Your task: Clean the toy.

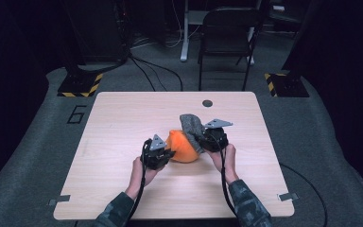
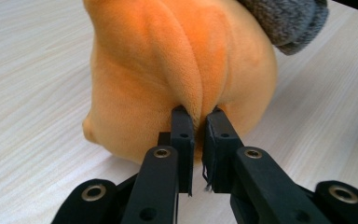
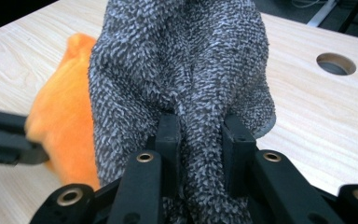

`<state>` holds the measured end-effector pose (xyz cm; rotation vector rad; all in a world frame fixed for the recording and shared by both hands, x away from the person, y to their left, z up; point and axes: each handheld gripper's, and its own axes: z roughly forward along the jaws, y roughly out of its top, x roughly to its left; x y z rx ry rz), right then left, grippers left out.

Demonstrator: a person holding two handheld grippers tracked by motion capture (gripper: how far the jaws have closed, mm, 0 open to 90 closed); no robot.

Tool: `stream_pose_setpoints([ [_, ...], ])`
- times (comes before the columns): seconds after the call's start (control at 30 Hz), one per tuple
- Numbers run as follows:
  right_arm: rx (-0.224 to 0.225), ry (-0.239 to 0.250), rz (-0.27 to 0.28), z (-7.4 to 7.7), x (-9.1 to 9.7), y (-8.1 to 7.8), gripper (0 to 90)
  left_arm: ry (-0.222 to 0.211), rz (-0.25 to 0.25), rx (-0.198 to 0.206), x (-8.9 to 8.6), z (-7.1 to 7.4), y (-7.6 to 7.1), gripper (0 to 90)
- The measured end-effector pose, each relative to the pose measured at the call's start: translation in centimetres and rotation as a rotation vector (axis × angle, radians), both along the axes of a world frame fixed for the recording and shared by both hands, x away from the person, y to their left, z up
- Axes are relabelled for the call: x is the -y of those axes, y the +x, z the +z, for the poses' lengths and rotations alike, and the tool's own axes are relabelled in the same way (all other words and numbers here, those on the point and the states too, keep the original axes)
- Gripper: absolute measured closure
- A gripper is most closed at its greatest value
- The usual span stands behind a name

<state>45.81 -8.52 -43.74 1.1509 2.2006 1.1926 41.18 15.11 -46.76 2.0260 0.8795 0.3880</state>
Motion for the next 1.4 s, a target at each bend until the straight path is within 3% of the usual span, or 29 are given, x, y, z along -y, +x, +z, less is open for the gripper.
stream_pose_setpoints([
  [0.1,0.015,0.001,-0.001,0.2,0.0,0.0,72.1,-0.046,0.008,-0.025,-0.3,0.4,-0.1,84.2],
  [0.2,0.018,0.002,-0.005,0.6,0.1,-0.1,72.0,-0.057,0.022,-0.031,-0.6,0.6,0.0,84.2],
  [0.27,0.043,-0.005,0.007,2.3,-0.2,-1.0,72.0,-0.071,0.022,-0.039,-0.8,0.5,0.1,84.1],
  [0.37,0.064,-0.009,0.039,3.2,-1.3,-2.0,72.0,-0.074,0.023,-0.039,-0.8,0.5,0.1,84.0],
  [0.47,0.066,-0.035,0.065,3.0,-2.5,-2.5,71.8,-0.082,0.022,-0.048,-0.5,0.4,-0.1,83.9],
  [0.53,0.089,-0.084,0.082,2.2,-3.8,-2.9,71.5,-0.079,0.024,-0.051,-0.4,0.3,-0.1,83.9],
  [0.8,0.131,-0.089,0.089,2.5,-4.2,-3.5,71.2,-0.092,0.035,-0.052,-0.6,0.3,0.0,83.9],
  [0.97,0.156,-0.181,0.080,2.1,-4.6,-3.6,71.2,-0.088,0.034,-0.051,-0.6,0.2,0.1,83.9],
  [1.2,0.092,-0.149,0.043,1.3,-2.4,-2.4,71.0,-0.083,0.036,-0.051,-0.8,0.0,0.3,83.8],
  [1.4,0.067,-0.156,0.026,0.9,-1.5,-1.9,70.9,-0.090,0.033,-0.058,-1.0,-0.1,0.5,83.8],
])
